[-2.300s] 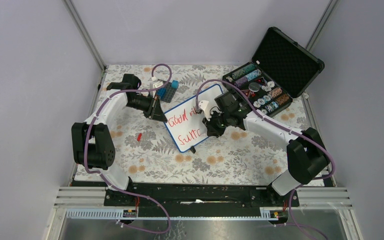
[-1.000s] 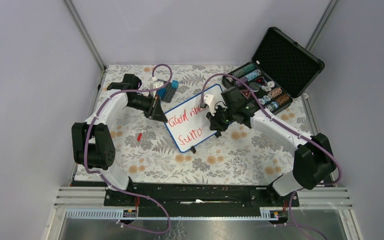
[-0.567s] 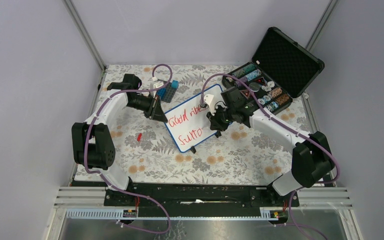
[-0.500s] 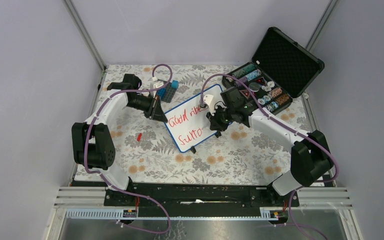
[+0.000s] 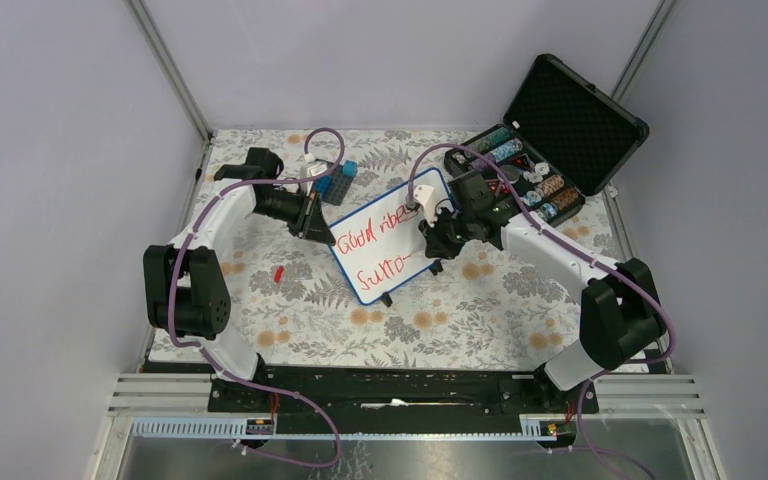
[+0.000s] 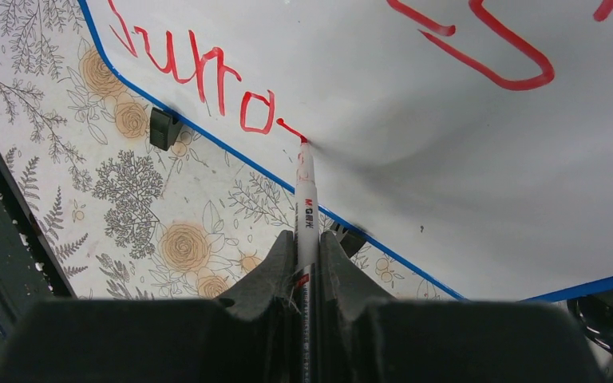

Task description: Write a sentence on the whiteboard

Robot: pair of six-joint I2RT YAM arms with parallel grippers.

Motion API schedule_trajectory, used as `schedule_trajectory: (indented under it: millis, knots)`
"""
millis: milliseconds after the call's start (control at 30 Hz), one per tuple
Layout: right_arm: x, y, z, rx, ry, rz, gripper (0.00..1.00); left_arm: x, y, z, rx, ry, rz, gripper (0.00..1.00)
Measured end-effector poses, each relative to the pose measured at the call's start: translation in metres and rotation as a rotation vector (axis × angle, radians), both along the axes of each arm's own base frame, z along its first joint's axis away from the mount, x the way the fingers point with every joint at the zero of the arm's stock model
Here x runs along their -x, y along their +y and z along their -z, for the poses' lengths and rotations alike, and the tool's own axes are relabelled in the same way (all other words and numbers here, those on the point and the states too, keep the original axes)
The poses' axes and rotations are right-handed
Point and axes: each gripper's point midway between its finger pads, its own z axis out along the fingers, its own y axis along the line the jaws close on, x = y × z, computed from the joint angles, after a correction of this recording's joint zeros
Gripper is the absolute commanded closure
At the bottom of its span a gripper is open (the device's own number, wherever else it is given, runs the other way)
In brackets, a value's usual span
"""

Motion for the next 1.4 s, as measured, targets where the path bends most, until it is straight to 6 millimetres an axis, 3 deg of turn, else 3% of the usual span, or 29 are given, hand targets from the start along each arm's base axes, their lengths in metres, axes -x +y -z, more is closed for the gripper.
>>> schedule_trajectory:
  millis: [1033,1400]
  knots:
    - [0.005,-0.006,0.009,0.014,0.015,-0.02,1.0,0.0,0.0,0.0,0.0,0.002,-0.002,1.0]
    - [-0.008,-0.012,-0.005,0.019,-0.013,0.009,1.0,0.0,0.0,0.0,-0.001,0.002,-0.001,1.0]
